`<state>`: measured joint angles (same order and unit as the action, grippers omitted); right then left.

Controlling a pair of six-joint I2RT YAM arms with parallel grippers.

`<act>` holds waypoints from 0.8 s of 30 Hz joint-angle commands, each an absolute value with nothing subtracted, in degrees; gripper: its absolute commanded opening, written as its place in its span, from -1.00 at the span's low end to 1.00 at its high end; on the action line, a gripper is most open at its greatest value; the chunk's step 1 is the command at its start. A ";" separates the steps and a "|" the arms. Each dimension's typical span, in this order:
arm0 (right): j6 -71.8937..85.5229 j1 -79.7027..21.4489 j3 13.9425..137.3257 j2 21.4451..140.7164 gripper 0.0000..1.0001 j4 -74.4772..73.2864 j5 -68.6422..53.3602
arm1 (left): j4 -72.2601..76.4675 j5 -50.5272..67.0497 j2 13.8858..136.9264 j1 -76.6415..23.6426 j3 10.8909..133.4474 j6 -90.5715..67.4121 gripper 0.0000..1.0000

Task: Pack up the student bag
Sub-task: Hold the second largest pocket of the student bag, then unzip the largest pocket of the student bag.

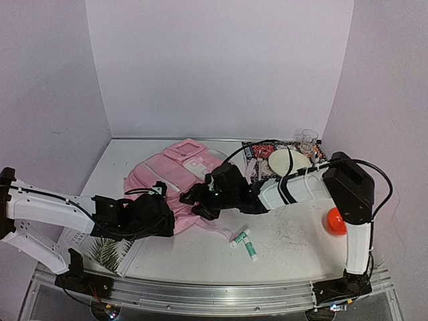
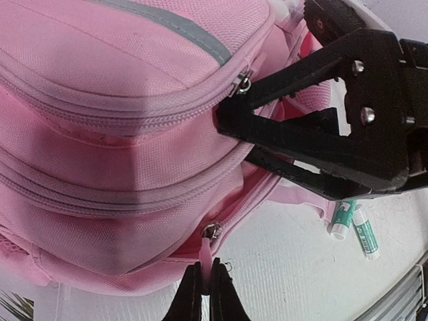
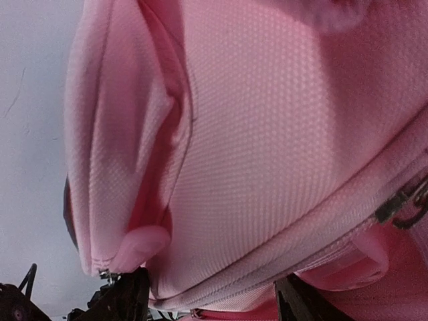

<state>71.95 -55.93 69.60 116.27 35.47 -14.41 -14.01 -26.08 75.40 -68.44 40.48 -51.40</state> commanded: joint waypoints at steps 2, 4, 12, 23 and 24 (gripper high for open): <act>74.56 -56.05 73.21 118.66 0.02 41.26 -15.18 | -8.10 -24.78 72.85 -68.63 40.60 -50.45 -1.00; 74.59 -55.60 72.79 118.15 -0.23 41.50 -15.01 | -8.32 -25.40 71.31 -68.63 39.77 -50.47 -1.00; 72.58 -50.84 69.39 112.58 -1.00 41.48 -15.47 | -19.09 -35.33 63.31 -68.35 37.56 -53.06 -1.00; 71.24 -46.27 71.19 110.57 -1.00 39.10 -17.69 | -18.99 -28.50 66.11 -66.26 36.78 -55.47 -1.00; 71.75 -46.28 72.08 111.35 -1.00 39.24 -17.56 | -17.48 -26.77 67.86 -66.45 37.21 -55.38 -1.00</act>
<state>74.64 -51.86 69.47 113.67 39.24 -22.90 -14.89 -27.19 63.84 -67.38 37.03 -54.26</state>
